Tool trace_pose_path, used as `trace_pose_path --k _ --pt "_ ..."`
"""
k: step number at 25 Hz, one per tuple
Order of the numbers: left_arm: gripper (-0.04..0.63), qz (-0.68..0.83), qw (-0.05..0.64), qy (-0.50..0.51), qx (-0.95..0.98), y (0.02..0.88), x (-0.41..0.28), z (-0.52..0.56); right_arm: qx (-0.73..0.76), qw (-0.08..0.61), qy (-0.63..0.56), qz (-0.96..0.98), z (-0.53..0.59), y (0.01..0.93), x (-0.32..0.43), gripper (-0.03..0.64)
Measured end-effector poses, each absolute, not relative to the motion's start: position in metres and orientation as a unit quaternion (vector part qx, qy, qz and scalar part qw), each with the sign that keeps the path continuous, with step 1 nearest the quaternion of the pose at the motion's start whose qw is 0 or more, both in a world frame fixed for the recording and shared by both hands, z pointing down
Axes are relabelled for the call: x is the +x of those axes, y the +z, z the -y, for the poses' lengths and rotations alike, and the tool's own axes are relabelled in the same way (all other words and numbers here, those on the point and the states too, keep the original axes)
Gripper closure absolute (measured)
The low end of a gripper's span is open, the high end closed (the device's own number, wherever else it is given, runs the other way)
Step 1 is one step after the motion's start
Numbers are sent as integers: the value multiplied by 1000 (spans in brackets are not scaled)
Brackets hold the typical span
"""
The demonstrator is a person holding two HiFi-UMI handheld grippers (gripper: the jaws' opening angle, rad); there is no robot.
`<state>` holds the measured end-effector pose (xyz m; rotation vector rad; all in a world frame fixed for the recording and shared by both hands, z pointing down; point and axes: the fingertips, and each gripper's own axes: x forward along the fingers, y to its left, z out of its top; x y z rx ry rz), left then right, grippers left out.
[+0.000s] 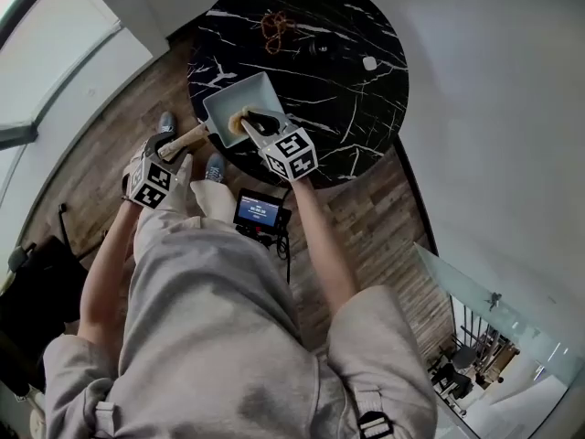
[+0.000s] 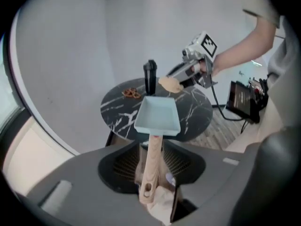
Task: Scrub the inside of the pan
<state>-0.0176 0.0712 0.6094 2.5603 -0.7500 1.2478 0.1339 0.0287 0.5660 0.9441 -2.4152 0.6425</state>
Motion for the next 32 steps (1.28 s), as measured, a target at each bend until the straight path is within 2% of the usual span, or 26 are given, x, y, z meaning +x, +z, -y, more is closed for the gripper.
trace_pose_path --k 2,4,8,12,16,20,32 --pt "446 291 92 346 887 567 -8 -61 377 185 201 885 -38 524 140 546" --pt "484 324 93 268 902 520 3 -50 419 145 172 880 -48 485 153 548" --pt "525 353 71 160 919 447 15 -54 505 74 138 849 -95 419 183 551" --pt "546 343 57 91 933 401 10 -70 565 48 113 816 -149 375 185 552" --pt "549 317 62 63 944 382 -23 -112 604 37 91 791 -203 352 153 552" --pt "551 288 18 49 956 367 -69 -167 645 20 83 759 -255 341 113 552" --pt "563 223 1 58 973 377 -167 -323 706 -15 78 704 -400 364 6 552"
